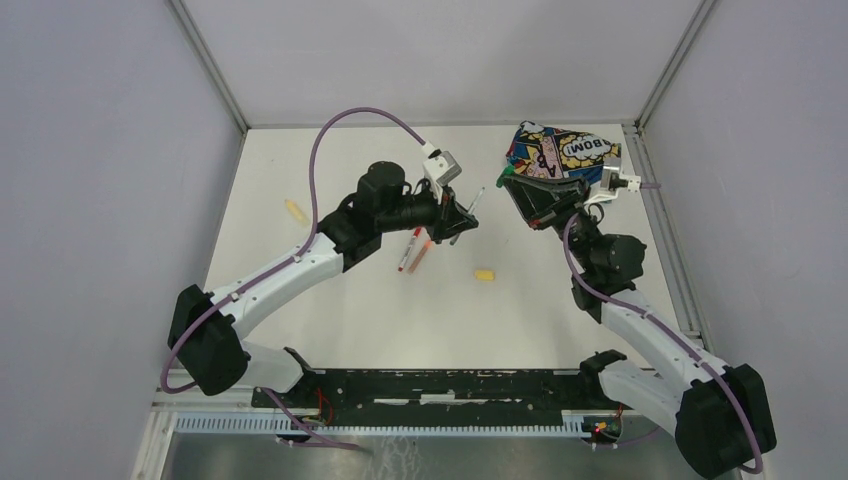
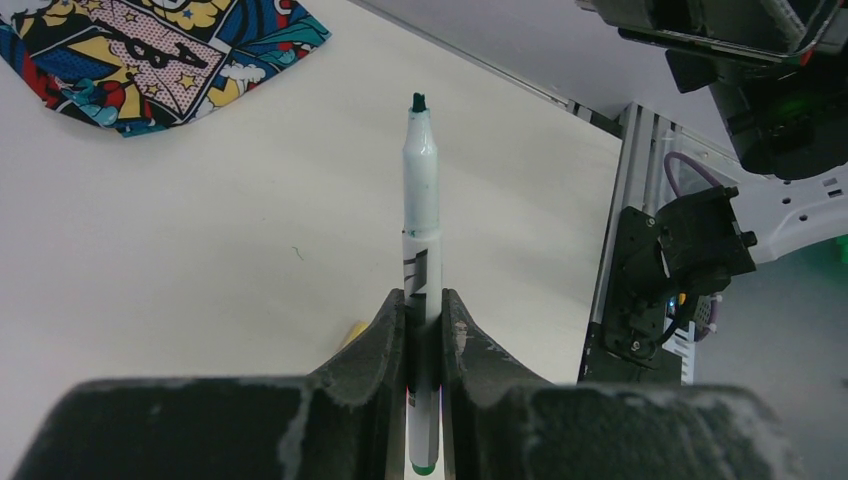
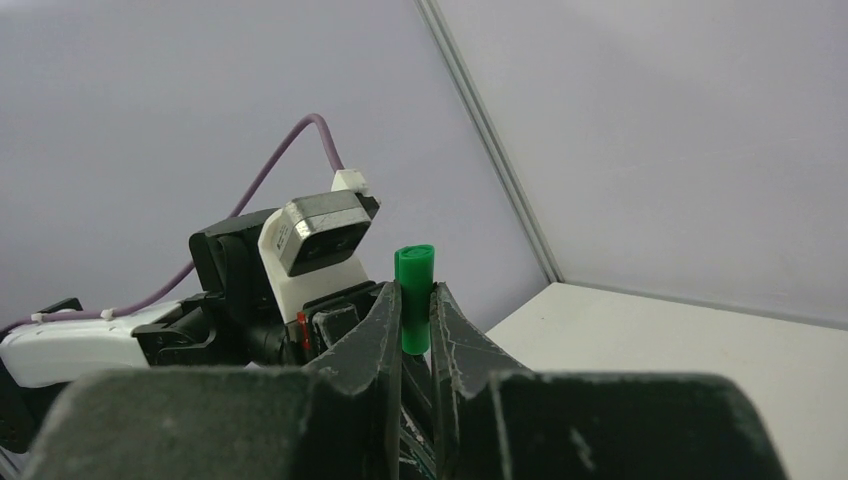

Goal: Insert the pens into the pen caps

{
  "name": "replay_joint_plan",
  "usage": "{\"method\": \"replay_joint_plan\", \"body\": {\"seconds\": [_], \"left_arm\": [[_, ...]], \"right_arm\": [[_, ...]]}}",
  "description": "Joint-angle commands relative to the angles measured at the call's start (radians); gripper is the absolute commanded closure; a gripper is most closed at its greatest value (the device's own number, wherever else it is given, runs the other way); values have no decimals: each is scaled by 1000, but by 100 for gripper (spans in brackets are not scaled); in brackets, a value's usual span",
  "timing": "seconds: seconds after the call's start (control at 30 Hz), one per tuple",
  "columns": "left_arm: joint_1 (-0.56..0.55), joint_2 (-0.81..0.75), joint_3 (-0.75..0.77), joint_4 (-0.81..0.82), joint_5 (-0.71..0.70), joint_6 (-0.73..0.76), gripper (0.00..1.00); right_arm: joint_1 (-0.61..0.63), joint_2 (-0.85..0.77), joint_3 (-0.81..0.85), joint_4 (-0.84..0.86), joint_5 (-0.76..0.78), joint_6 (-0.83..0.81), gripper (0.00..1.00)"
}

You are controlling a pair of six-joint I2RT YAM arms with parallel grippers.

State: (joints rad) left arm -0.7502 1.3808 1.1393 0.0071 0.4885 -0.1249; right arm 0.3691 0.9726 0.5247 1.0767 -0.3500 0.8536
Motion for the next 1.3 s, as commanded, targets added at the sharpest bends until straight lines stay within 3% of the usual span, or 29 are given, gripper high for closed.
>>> {"method": "replay_joint_plan", "body": {"seconds": [0.0,1.27], "left_arm": [[-8,-20,-1,44,48,38,98],[-12,-37,-8,45,42,51,98]], "right_arm": [[18,31,16,102,25,17,88],[74,77,34,0,26,-68,89]]}}
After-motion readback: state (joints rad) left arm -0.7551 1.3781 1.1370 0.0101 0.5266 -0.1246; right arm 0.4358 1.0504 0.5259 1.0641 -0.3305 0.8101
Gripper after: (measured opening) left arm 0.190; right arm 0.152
